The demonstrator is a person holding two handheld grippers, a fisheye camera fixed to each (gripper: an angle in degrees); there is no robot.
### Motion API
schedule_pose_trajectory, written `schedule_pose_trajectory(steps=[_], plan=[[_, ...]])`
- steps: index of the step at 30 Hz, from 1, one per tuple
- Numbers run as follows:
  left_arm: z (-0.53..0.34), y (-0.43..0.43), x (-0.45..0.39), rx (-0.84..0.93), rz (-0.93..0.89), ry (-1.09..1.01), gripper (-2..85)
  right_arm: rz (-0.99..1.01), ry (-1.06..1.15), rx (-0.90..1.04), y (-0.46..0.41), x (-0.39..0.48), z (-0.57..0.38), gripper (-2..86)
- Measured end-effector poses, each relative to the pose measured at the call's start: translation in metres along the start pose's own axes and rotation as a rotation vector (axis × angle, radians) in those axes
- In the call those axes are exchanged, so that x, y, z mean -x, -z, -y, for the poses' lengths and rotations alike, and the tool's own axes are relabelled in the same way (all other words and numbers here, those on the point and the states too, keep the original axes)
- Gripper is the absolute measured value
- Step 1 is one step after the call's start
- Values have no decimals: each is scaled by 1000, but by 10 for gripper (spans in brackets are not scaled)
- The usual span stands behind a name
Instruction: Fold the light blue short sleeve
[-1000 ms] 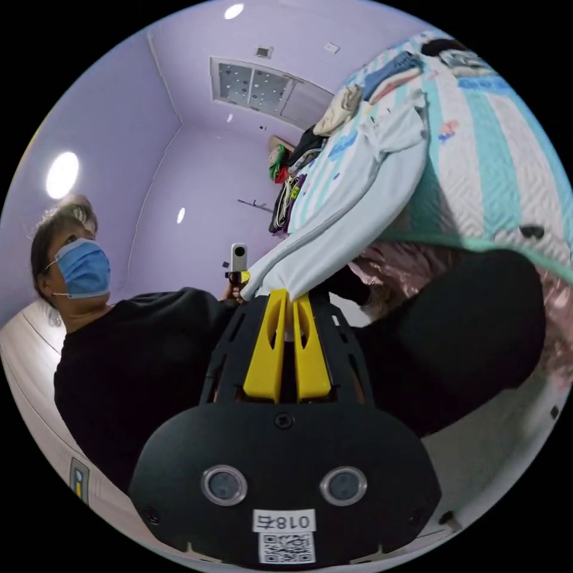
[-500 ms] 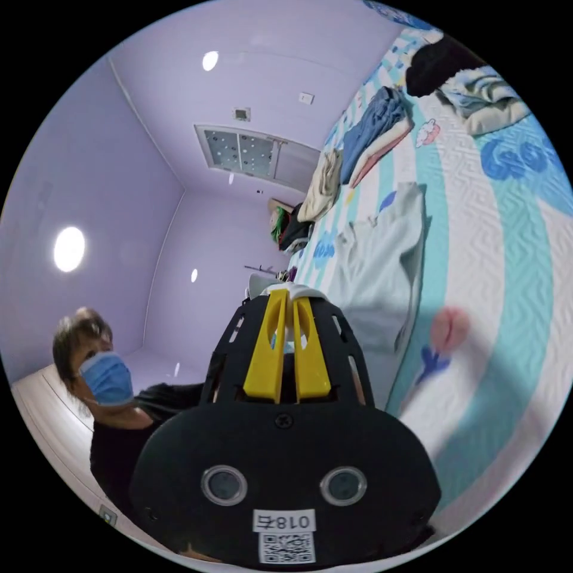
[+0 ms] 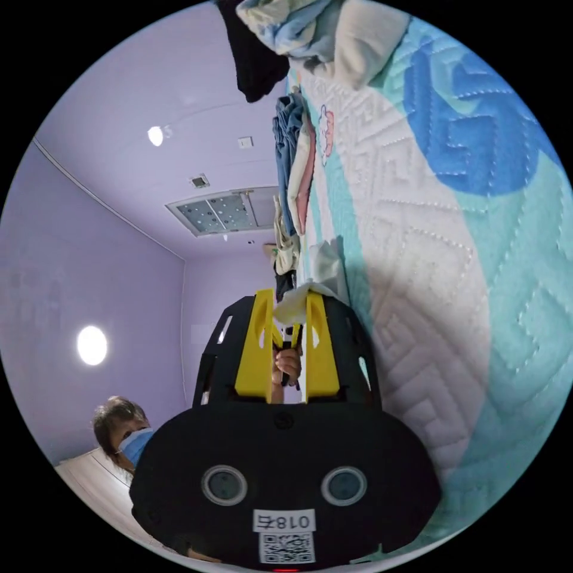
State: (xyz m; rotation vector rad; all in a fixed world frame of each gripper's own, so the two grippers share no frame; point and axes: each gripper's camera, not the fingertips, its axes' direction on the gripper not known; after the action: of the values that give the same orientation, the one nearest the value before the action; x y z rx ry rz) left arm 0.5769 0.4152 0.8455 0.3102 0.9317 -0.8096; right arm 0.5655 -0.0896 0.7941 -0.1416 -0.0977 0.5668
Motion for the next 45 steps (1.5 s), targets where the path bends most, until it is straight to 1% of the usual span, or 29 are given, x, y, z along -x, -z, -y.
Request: schedule_pose_trajectory(steps=[3, 5, 6, 8, 9, 10, 11, 12, 14, 18, 21, 24, 28, 30, 33, 36, 38, 40, 41, 42, 43, 45], plan=[[4, 9, -1, -102, -98, -61, 122, 68, -45, -90, -5, -4, 1, 86], [-1, 23, -3, -209, -151, -119, 119, 121, -65, -162, -8, -7, -2, 82], [-3, 28, -3, -232, -146, -129, 117, 147, -63, -206, -10, -8, -6, 77], [-15, 46, -9, -285, -80, -179, 113, 183, -31, -284, -6, -5, -15, 69], [-18, 50, -11, -287, -54, -192, 114, 167, 5, -308, -3, -2, -21, 70], [-24, 57, -16, -270, 16, -218, 116, 135, 27, -305, -1, 1, -24, 70], [-29, 61, -22, -242, 106, -247, 121, 31, 75, -276, 0, 9, -28, 77], [-31, 62, -24, -226, 155, -264, 124, -96, 121, -235, -1, 16, -31, 86], [-29, 54, -24, -140, 318, -289, 137, -246, 175, -180, -10, 22, -36, 102], [-12, 19, -14, -36, 427, -314, 147, -461, 278, -26, -57, 29, -33, 121], [6, -8, -11, 9, 516, -363, 137, -559, 358, 28, -94, 27, -27, 115], [24, -22, -2, 41, 588, -382, 123, -550, 377, 49, -117, 10, -23, 108], [39, -26, 20, 81, 579, -388, 122, -507, 394, 65, -133, -9, -34, 122], [40, -24, 27, 109, 569, -402, 133, -461, 404, 147, -144, -18, -42, 130], [39, -14, 44, 132, 534, -413, 128, -448, 405, 177, -155, -37, -50, 119], [42, -10, 69, 164, 477, -402, 97, -390, 378, 227, -173, -59, -48, 109], [42, -14, 83, 201, 514, -404, 52, -391, 376, 257, -186, -70, -48, 95], [38, -16, 93, 226, 564, -405, 32, -417, 395, 293, -202, -79, -52, 58], [30, -12, 96, 216, 584, -428, 25, -454, 416, 324, -213, -84, -57, 39], [25, -8, 97, 206, 589, -444, 22, -503, 435, 313, -220, -88, -66, 30], [11, 2, 96, 172, 584, -483, 17, -525, 462, 292, -222, -87, -72, 28], [-16, 23, 91, 102, 523, -550, 11, -525, 595, 206, -226, -76, -108, 22]])
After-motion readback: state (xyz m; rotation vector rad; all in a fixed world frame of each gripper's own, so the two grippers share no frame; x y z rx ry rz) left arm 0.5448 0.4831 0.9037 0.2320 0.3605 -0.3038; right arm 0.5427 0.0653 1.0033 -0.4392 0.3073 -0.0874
